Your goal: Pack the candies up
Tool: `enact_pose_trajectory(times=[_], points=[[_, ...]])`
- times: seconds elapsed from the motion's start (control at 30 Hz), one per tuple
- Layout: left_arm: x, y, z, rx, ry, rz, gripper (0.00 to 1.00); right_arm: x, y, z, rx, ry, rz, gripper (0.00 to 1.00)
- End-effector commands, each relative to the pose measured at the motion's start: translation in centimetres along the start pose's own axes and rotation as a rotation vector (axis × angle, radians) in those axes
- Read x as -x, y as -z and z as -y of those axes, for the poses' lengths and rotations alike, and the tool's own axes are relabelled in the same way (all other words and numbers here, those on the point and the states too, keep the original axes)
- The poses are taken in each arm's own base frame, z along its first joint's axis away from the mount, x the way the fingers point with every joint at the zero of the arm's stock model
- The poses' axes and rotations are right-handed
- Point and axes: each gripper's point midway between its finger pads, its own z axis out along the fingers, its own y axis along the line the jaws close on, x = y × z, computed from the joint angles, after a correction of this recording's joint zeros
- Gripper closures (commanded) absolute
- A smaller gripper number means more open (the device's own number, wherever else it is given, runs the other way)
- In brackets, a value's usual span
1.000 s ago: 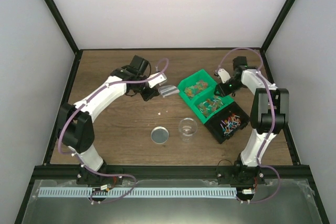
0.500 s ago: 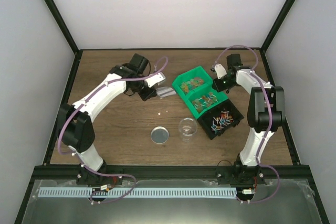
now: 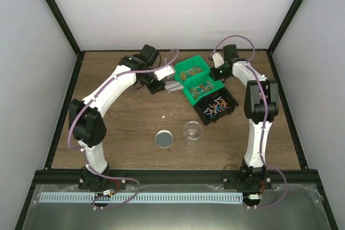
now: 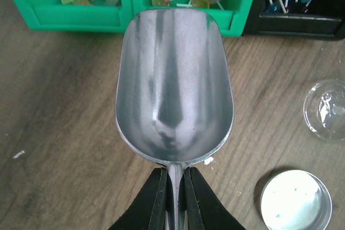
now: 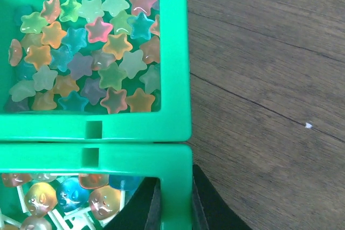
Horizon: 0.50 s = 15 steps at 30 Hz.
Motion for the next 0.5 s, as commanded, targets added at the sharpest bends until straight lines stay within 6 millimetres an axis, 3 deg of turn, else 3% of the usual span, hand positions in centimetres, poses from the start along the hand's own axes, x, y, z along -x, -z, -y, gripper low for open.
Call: enact_pose_trajectory(times=[0.0,0.07,0.13,0.27,0.47], points=[[0.5,0.4,0.7,0.003,-0.011,-0.064,0.96,4.3,1.4,-1.3,0.032,0.027,0.113,0.83],[1.0,0.3,1.2,0.006,-0.021,-0.069,0.96,4.2,1.9,-0.6,0.019,0.024,0.111,0.60],[1.4,0.1,1.7,0.011,-0.038,-0.072,0.96,3.8,2.7,0.9,0.010,-0.003,0.111,0.44],[2.2,-0.2,2.2,0.004,-0.044,-0.064,0.96,2.5,4.1,2.7,0.030,-0.058,0.076,0.41],[2.7,-1.4,2.3,-0.028,-0.035,-0.071,0.96,0.0,4.7,0.5,0.155,-0.085,0.029,0.41]])
